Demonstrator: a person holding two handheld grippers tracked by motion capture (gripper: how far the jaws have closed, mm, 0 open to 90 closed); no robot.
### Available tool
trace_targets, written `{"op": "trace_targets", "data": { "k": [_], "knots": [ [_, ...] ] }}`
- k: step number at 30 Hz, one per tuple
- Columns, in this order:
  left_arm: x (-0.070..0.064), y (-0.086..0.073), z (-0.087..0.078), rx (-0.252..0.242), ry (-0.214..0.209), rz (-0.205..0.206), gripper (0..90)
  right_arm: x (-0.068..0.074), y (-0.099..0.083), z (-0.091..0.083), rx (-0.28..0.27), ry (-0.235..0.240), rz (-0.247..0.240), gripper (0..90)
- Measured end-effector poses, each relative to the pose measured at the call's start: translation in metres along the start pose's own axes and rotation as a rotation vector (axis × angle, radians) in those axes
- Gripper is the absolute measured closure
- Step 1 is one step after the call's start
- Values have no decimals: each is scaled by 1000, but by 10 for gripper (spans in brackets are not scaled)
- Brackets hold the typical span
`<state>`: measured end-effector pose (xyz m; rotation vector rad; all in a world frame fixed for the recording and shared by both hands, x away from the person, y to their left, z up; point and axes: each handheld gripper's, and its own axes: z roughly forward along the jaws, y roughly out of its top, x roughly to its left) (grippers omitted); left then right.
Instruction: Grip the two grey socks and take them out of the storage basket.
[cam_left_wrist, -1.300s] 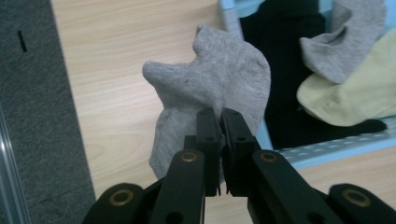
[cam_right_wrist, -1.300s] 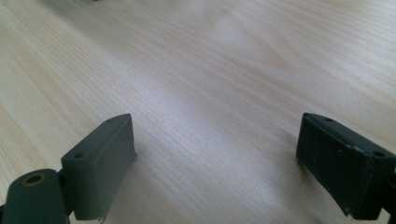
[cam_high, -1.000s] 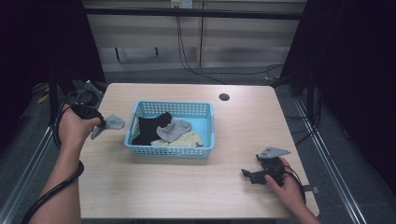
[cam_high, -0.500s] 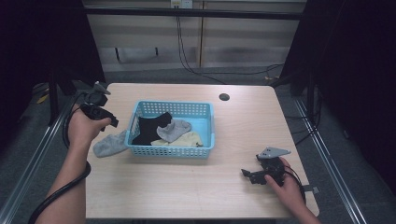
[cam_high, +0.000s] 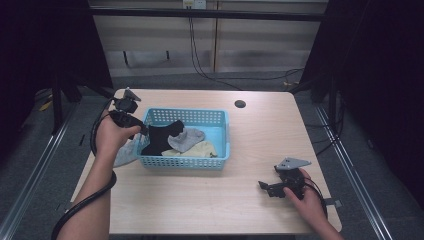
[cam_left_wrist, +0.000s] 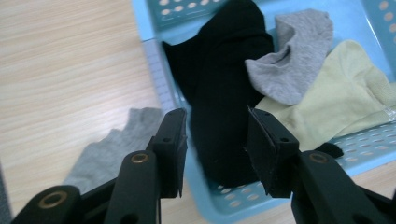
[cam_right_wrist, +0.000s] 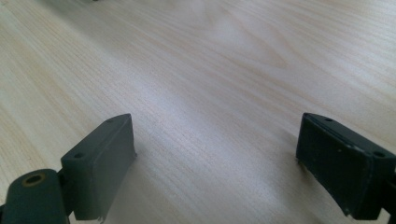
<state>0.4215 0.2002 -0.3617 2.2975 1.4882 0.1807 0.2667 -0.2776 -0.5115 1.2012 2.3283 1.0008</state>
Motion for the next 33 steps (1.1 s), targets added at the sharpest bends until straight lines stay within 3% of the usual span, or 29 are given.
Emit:
{"op": "trace_targets", "data": {
  "k": [22, 33],
  "knots": [
    [-41, 20, 37, 18, -64, 71, 520, 0, 0, 0, 1, 0, 1, 109],
    [-59, 27, 55, 20, -69, 95, 457, 0, 0, 0, 0, 0, 0, 109]
  ]
}}
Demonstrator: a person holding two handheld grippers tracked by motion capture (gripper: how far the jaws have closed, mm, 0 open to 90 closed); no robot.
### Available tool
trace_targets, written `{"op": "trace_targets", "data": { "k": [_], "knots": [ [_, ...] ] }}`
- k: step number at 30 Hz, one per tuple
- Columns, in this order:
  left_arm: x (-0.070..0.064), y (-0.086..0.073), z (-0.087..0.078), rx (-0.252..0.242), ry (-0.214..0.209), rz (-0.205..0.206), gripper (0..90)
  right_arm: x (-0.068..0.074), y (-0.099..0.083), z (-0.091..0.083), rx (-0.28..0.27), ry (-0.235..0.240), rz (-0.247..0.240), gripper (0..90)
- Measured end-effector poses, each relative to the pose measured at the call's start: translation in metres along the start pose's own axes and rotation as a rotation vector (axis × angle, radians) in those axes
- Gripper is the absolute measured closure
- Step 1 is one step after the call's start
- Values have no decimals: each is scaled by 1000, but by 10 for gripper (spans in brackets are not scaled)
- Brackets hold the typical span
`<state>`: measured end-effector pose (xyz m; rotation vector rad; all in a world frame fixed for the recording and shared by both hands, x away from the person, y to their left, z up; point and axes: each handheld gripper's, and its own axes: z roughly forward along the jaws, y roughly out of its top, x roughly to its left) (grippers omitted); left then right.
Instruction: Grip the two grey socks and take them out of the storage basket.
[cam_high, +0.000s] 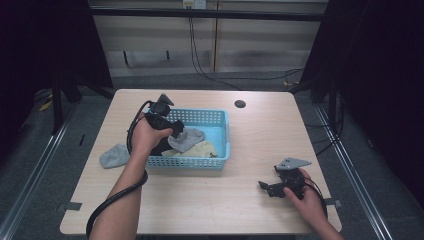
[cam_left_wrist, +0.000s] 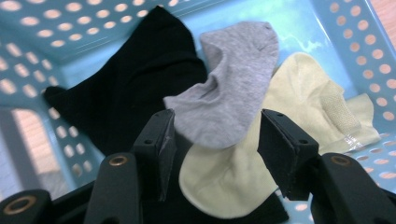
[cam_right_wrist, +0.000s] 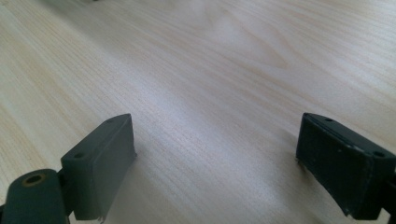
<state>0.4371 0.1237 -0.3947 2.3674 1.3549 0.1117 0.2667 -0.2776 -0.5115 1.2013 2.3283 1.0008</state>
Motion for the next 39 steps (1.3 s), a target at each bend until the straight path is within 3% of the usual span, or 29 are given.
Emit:
{"op": "trace_targets", "data": {
  "k": [8, 17, 28, 33, 36, 39],
  "knots": [
    [-11, 5, 17, 14, -15, 31, 453, 0, 0, 0, 0, 0, -1, 110],
    [-19, 8, 34, 12, -32, 34, 450, 0, 0, 0, -1, 1, -1, 110],
    [-19, 9, 53, 26, -13, 40, 447, 0, 0, 0, 0, 0, -1, 109],
    [-18, 4, 65, 57, -18, 46, 445, 0, 0, 0, 0, 0, -1, 110],
    [-18, 3, 67, 66, -15, 51, 465, 0, 0, 0, 0, 0, -1, 109],
    [-18, 1, 73, 100, -13, 57, 542, 0, 0, 0, -1, 0, -1, 109]
  ]
}}
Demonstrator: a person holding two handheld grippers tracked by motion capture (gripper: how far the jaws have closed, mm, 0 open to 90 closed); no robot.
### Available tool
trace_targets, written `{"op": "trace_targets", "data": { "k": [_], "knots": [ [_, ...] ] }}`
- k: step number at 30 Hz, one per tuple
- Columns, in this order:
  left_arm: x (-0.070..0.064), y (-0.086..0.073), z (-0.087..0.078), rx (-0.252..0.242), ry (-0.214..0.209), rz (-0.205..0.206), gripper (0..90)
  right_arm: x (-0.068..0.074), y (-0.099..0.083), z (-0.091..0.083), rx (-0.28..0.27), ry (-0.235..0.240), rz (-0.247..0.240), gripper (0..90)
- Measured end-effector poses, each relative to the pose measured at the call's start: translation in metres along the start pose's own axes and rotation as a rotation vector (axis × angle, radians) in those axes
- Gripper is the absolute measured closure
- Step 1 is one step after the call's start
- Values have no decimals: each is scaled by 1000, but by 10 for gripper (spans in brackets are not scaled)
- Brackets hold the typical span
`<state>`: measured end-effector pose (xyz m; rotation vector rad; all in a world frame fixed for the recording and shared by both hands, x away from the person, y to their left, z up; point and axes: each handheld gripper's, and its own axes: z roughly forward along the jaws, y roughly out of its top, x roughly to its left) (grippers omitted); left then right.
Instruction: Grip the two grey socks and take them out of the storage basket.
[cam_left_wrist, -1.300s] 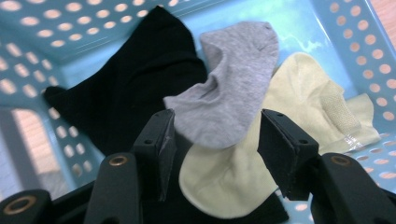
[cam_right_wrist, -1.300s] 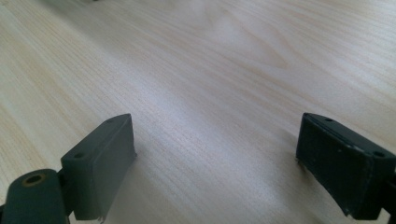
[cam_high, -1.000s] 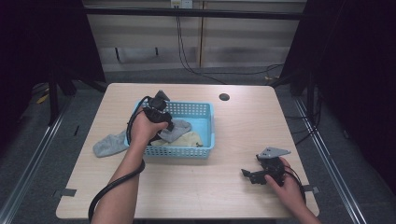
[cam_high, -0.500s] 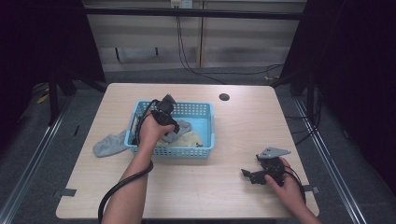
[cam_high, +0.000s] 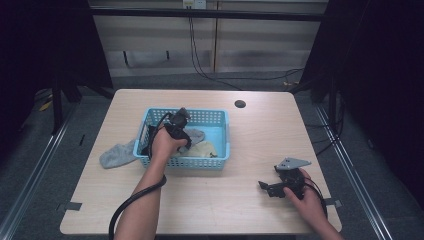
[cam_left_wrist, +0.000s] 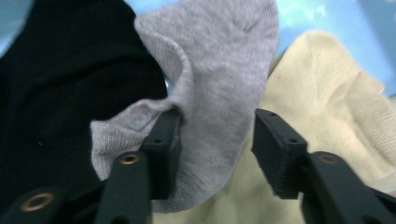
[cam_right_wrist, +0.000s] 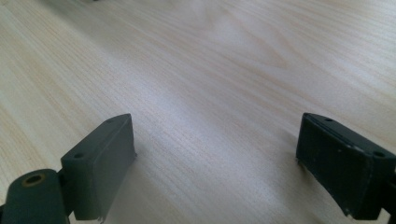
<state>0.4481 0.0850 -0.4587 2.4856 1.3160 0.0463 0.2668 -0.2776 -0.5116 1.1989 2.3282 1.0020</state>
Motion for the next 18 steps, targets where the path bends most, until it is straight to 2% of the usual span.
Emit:
{"op": "trace_targets", "data": {
  "k": [8, 12, 15, 18],
  "knots": [
    [0, 0, 6, 45, -12, -27, 643, 0, 0, 0, 0, 0, 1, 109],
    [-4, 3, 6, 72, -21, -13, 793, 0, 0, 0, 1, 0, 1, 110],
    [-6, 4, 4, 85, -11, -7, 850, 0, 0, 0, 1, 0, 0, 109],
    [-5, 4, 1, 87, -12, -5, 863, 0, 0, 0, 1, 0, 1, 109]
  ]
}}
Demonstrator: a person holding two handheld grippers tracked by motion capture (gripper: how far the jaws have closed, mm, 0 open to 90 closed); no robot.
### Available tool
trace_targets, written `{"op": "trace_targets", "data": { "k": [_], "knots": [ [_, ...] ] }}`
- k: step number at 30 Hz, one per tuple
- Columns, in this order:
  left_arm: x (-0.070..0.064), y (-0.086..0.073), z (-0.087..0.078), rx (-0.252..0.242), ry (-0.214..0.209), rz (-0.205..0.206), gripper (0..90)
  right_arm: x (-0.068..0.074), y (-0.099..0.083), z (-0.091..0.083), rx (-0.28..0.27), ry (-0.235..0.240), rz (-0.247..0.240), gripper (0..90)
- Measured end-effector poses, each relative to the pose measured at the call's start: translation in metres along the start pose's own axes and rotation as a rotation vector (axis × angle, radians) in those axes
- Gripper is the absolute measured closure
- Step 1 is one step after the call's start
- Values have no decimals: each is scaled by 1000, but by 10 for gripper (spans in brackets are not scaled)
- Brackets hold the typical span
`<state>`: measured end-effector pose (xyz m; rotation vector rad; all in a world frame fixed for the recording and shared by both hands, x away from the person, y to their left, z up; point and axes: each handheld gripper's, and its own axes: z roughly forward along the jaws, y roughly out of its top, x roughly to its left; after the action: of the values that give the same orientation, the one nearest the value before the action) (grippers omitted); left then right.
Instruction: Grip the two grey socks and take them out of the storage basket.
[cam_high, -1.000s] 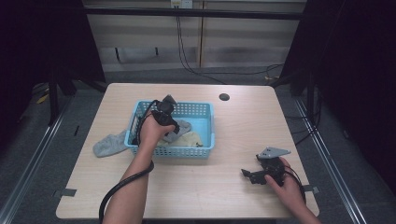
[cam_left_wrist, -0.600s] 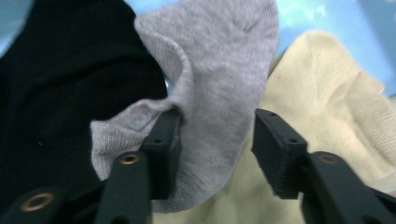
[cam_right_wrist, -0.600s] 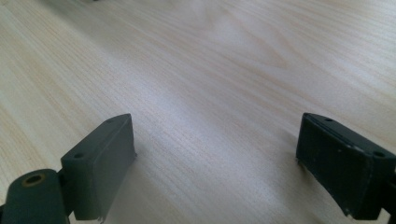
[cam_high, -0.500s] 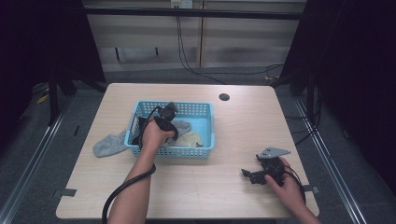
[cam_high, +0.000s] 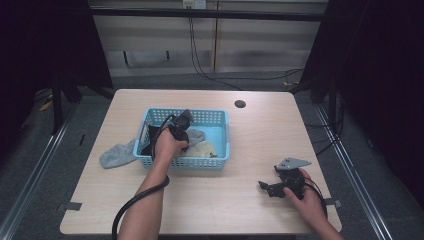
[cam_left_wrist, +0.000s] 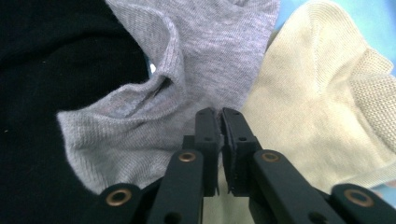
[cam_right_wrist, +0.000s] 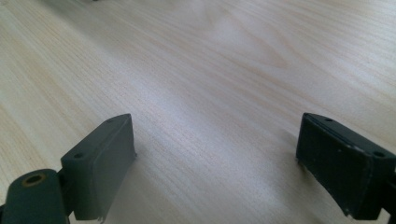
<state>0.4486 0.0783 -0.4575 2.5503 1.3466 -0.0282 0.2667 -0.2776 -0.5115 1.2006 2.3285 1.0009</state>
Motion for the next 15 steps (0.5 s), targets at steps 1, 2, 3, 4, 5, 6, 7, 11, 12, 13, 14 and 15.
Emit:
{"op": "trace_targets", "data": {
  "k": [1, 2, 3, 4, 5, 6, 7, 11, 12, 13, 14, 15],
  "knots": [
    [0, 0, -2, -2, -5, -8, 865, 0, 0, 0, 0, 0, 0, 109],
    [1, 0, -7, -5, -6, -5, 866, 0, 0, 0, 0, 0, 0, 109],
    [1, 0, -7, -5, -6, -5, 867, 0, 0, 0, 0, 0, 0, 109],
    [2, -1, -10, -7, -8, -6, 868, 0, 0, 0, 0, 0, 0, 109],
    [3, -1, -15, -12, -9, -10, 869, 0, 0, 0, 0, 0, 0, 109],
    [3, -1, -15, -12, -9, -10, 870, 0, 0, 0, 0, 0, 0, 109],
    [4, -2, -18, -10, -9, -9, 870, 0, 0, 0, 0, 0, 0, 109],
    [6, -2, -31, -15, -14, -10, 875, 0, 0, 0, 0, 0, 1, 109],
    [6, -2, -34, -17, -14, -7, 876, 0, 0, 0, -1, 0, -1, 109],
    [6, -2, -34, -17, -14, -7, 876, 0, 0, 0, 0, 0, 1, 109],
    [6, -2, -37, -18, -15, -2, 876, 0, 0, 0, 0, 0, 1, 109],
    [6, -1, -40, -19, -14, -2, 876, 0, 0, 0, 0, 0, 0, 109]
  ]
}}
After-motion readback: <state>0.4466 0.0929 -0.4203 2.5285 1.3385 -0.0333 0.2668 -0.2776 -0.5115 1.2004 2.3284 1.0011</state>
